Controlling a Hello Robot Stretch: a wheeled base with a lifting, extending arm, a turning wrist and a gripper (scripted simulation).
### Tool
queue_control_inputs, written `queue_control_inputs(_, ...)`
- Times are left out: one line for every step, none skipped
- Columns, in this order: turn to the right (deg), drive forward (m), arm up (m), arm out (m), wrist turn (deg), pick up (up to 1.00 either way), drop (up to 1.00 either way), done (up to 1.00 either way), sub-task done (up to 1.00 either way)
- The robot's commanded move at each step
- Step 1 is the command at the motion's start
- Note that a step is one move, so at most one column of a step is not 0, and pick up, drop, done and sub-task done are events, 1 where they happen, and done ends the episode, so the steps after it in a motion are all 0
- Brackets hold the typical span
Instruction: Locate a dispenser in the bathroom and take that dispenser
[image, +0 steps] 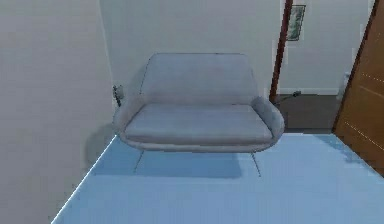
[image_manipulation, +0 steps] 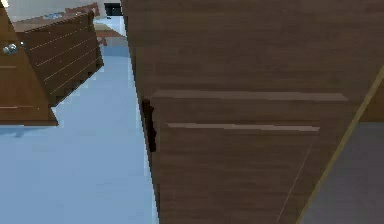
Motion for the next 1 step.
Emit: queue_control_inputs(6.0,0.0,0.0,0.0,0.0,0.0,0.0,0.0,0.0)
